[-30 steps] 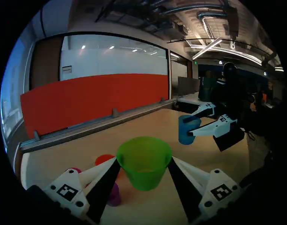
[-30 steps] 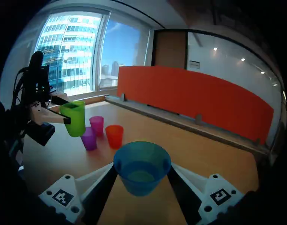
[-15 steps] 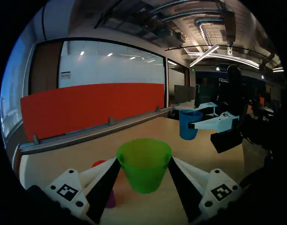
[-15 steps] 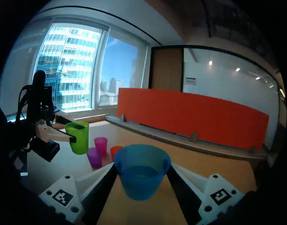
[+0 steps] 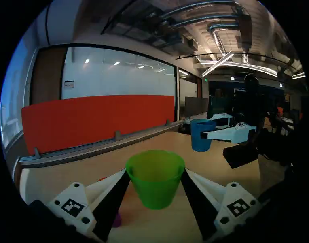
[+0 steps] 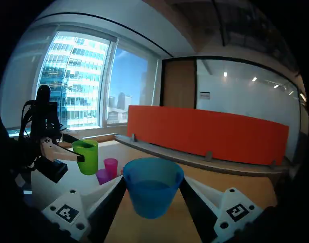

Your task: Pour water

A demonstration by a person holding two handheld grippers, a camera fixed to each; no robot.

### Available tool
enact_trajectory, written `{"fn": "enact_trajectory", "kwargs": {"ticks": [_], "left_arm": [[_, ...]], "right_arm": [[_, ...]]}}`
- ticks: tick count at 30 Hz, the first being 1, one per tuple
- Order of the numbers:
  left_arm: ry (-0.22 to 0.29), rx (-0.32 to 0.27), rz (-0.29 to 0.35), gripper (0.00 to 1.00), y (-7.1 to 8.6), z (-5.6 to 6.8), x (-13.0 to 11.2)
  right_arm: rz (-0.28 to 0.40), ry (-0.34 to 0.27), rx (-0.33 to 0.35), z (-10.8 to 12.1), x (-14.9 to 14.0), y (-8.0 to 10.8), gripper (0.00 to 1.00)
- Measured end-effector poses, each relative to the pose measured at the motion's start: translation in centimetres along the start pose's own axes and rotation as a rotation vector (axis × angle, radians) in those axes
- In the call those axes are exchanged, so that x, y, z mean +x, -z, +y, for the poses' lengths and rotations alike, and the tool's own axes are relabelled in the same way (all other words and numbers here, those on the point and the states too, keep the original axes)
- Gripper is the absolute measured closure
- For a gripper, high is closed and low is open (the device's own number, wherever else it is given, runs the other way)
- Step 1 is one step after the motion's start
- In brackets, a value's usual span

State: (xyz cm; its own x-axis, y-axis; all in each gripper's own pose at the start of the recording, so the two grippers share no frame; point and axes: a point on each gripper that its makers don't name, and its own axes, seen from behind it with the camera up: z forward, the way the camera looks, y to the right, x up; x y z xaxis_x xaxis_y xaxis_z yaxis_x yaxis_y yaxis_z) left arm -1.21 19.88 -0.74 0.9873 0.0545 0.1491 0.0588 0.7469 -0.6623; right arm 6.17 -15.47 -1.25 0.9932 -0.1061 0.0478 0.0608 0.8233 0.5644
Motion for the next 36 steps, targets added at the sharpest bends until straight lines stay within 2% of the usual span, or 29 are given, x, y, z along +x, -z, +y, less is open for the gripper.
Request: {"fn": "enact_trajectory", "kwargs": {"ticks": [6,17,27,36], "left_arm": [[0.018,-0.01,0.024,0.14,0.3,0.2,0.7],[0.004,0.0,0.032,0.14,0.4,0.1,0.5],[-0.008,-0.021,0.042,0.14,0.6,1.0,0.7],[-0.02,-0.037,0.029,0.14,0.6,1.8,-0.1]], "right_arm": [[0.002,0.013,0.005,-0.1,0.4,0.1,0.09],[0.001,0.047,0.031,-0.9,1.0,-0.1,0.09],[0.004,0.094,0.066,-1.9,1.9,-0.5,0.09],[0.019,0.165,0.072,-2.1,3.1,-0.9,0.1]]}}
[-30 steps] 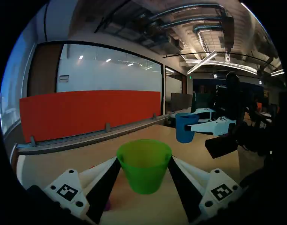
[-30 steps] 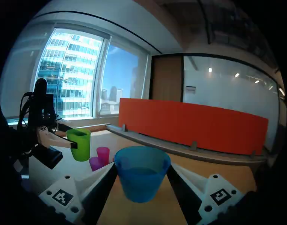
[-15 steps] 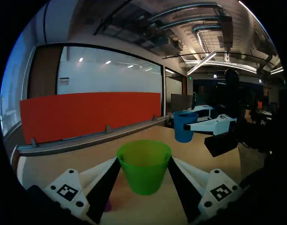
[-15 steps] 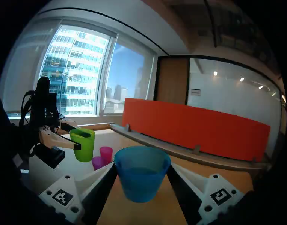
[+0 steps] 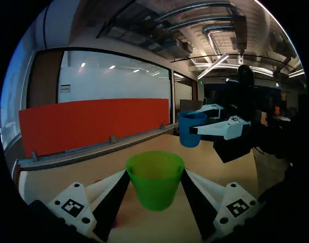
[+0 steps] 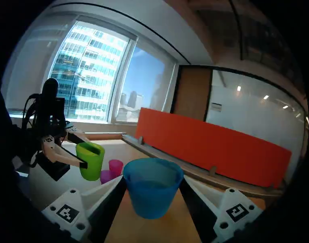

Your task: Pour water

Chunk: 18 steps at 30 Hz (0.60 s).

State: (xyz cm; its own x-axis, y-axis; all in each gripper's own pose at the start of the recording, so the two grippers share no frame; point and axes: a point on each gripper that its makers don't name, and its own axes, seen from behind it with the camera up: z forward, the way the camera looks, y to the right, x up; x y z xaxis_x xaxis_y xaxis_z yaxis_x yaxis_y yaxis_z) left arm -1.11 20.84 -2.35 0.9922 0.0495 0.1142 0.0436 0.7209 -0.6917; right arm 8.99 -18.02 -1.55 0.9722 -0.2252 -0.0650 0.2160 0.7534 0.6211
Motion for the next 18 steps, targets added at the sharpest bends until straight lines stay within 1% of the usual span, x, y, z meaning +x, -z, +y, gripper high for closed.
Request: {"fn": "enact_trajectory", "kwargs": {"ticks": [6,11,18], "left_arm": [[-0.004,-0.015,0.001,0.14,-0.1,0.8,-0.3],[0.004,-0.035,0.007,0.14,-0.1,1.6,-0.2],[0.008,-0.046,0.014,0.14,-0.3,2.1,-0.2]], "right_arm": [[0.018,0.057,0.003,0.0,1.3,-0.2,0.1],[0.029,0.116,0.008,0.1,2.4,-0.6,0.1],[0.042,0.205,0.024,0.0,4.2,-1.2,0.1]]}}
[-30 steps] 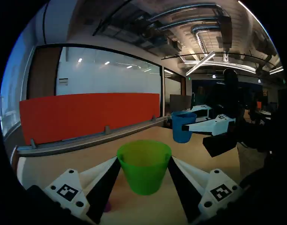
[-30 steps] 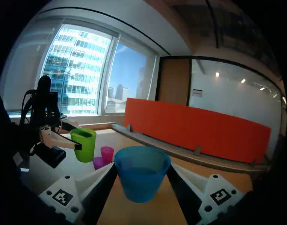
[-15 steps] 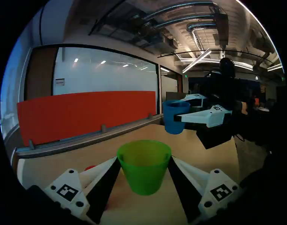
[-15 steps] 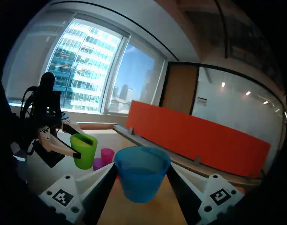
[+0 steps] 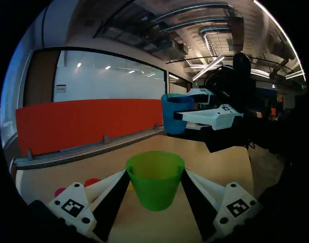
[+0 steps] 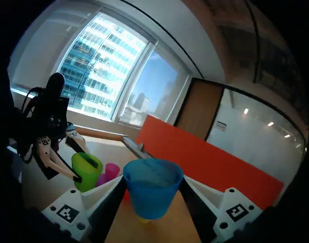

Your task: Pour water

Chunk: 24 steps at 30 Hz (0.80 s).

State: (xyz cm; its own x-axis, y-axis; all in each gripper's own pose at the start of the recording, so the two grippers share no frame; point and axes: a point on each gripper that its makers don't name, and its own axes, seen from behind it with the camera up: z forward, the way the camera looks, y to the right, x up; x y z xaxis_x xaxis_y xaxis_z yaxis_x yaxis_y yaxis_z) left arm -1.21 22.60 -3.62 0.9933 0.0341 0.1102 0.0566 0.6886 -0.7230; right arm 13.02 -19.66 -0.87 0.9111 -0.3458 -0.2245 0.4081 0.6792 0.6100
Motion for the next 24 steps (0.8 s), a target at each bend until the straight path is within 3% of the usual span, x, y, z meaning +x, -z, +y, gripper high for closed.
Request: {"fn": "enact_trajectory", "kwargs": {"ticks": [24], "left_arm": [[0.014,-0.004,0.021,0.14,-0.6,-0.3,1.4]], "right_arm": [[0.024,0.334,0.043,-0.5,4.8,-4.0,0.1]]}}
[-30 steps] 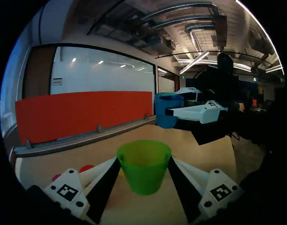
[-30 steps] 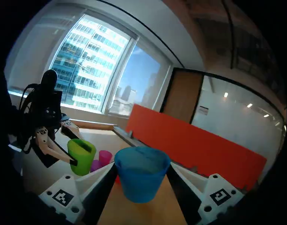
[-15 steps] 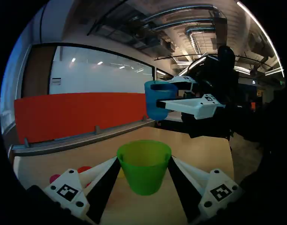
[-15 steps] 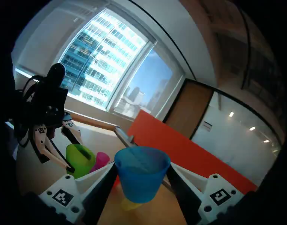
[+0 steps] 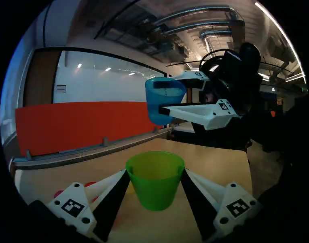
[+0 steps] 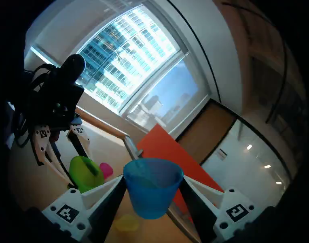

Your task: Pour water

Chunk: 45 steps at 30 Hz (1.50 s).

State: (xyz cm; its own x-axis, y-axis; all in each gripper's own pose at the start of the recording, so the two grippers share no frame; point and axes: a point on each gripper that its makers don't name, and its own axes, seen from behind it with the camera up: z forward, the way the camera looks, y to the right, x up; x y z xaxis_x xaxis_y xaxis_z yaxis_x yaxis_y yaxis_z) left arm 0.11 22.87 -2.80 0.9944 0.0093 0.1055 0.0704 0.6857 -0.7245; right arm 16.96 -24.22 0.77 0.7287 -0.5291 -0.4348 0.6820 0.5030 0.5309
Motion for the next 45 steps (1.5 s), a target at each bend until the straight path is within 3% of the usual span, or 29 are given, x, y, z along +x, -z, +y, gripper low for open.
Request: {"fn": "enact_trajectory", "kwargs": {"ticks": [19,34,45], "left_arm": [[-0.015,-0.013,-0.001,0.14,-0.3,0.7,0.5],[-0.016,-0.023,0.001,0.15,-0.7,1.1,0.6],[-0.017,-0.021,0.0,0.15,-0.7,1.1,0.5]], "right_arm": [[0.019,0.244,-0.027,1.4,2.3,-2.0,0.1],[0.011,0.368,-0.037,1.8,2.3,-2.6,0.11],[0.011,0.423,-0.05,2.2,2.6,-2.7,0.11]]}}
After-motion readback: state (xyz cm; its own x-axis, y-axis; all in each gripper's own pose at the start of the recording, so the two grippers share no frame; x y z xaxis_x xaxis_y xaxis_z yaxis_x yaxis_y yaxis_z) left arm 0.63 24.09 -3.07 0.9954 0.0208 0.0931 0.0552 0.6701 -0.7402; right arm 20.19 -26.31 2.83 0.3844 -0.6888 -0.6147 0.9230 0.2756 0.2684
